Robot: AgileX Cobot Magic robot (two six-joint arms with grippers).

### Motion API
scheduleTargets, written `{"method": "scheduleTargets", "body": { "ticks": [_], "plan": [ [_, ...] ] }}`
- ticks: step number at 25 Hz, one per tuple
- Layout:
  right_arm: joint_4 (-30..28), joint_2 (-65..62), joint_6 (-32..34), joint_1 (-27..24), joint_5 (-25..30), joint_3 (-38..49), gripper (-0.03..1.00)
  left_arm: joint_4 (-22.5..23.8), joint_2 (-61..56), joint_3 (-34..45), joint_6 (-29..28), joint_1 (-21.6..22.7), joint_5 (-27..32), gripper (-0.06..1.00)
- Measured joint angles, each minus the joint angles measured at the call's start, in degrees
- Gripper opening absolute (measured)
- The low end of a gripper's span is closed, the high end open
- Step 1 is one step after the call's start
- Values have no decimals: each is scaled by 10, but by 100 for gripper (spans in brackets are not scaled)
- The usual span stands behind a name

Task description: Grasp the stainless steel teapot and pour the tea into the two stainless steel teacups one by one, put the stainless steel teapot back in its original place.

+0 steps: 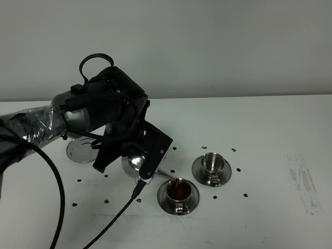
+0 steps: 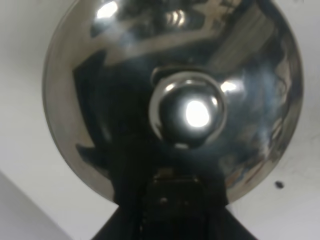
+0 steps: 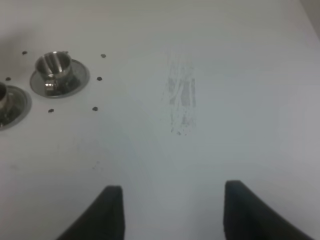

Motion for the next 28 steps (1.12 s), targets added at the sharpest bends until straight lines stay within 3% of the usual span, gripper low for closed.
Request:
{"method": "scheduleTargets", "body": {
  "ticks": [4, 10, 15, 20, 23, 28],
  "plan": [
    [0, 0, 0, 0, 0, 0, 44, -41, -6, 0, -12, 13, 6, 23],
    [0, 0, 0, 0, 0, 0, 44, -89, -46, 0, -83, 35, 7, 23],
    [0, 0, 0, 0, 0, 0, 44, -142, -72, 0, -168, 56, 8, 23],
    [0, 0, 0, 0, 0, 0, 44, -186, -80, 11, -297, 69, 9, 23],
    [0, 0, 0, 0, 0, 0, 44, -208, -90, 44, -365, 74, -7, 23],
    [0, 0, 0, 0, 0, 0, 44, -234, -155, 149, -419, 74, -71, 23]
  ]
}}
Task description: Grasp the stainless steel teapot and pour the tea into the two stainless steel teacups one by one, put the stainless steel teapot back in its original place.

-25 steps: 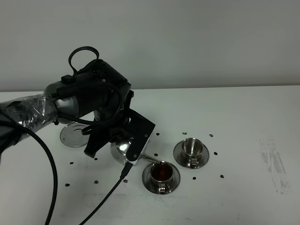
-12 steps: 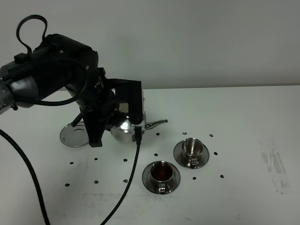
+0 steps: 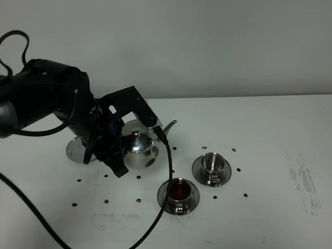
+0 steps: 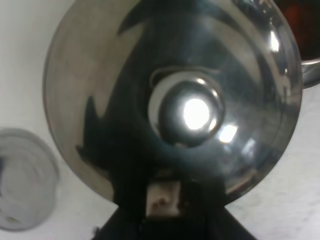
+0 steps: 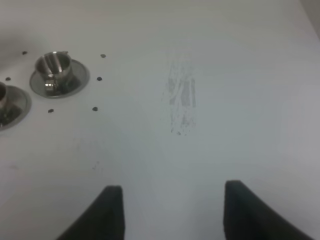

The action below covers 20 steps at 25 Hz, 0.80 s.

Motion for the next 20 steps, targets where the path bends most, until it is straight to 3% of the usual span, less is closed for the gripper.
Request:
{"method": "scheduleTargets", "body": {
  "ticks": [11, 20],
  "plan": [
    [0, 0, 0, 0, 0, 0, 44, -80, -64, 164, -41, 0, -47, 23],
    [0, 0, 0, 0, 0, 0, 44, -91, -64, 251, -41, 0, -164, 23]
  ]
}}
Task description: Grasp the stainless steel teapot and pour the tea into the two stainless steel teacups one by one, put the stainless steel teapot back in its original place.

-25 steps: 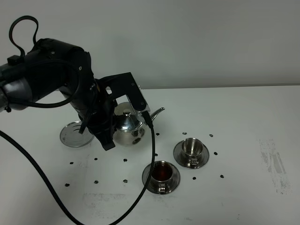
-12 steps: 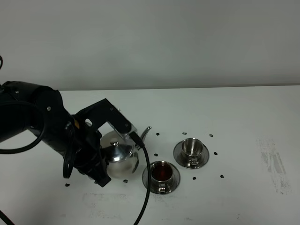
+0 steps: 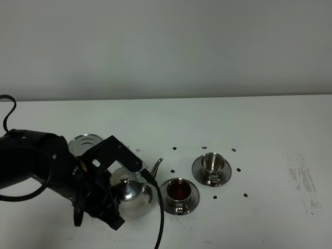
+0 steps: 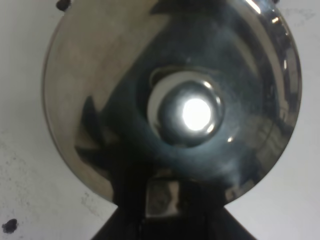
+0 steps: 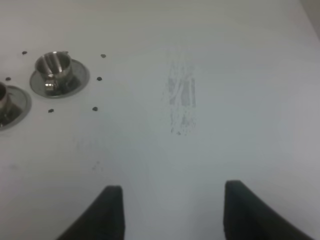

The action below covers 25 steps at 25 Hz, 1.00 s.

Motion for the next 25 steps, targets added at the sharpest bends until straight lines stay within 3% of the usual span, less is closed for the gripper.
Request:
{"method": "scheduleTargets", "body": {
  "ticks": [17, 25],
  "plan": [
    [0, 0, 0, 0, 0, 0, 44, -4, 18, 27, 0, 0, -23, 23],
    [0, 0, 0, 0, 0, 0, 44, 38, 28, -121, -1, 9, 82, 23]
  ]
}}
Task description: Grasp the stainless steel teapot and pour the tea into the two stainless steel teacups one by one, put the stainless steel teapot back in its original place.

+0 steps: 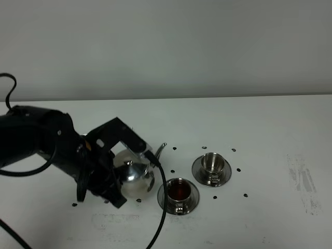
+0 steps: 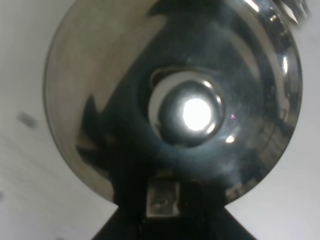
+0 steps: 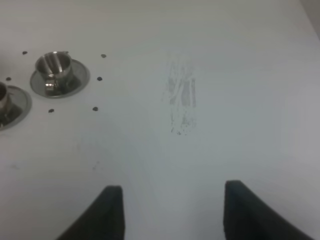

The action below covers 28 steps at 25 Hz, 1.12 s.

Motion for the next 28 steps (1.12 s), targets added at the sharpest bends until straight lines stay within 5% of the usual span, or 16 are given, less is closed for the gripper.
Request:
{"method": "scheduleTargets", "body": {
  "ticks": [9, 13, 22, 28],
  "plan": [
    [0, 0, 0, 0, 0, 0, 44, 63, 144, -274, 16, 9, 80, 23],
    [0, 0, 0, 0, 0, 0, 44, 68, 216, -368, 71, 8, 117, 23],
    [0, 0, 0, 0, 0, 0, 44, 106, 290, -407, 268, -20, 88, 23],
    [0, 0, 0, 0, 0, 0, 44, 154, 290, -410, 338, -39, 73, 23]
  ]
}}
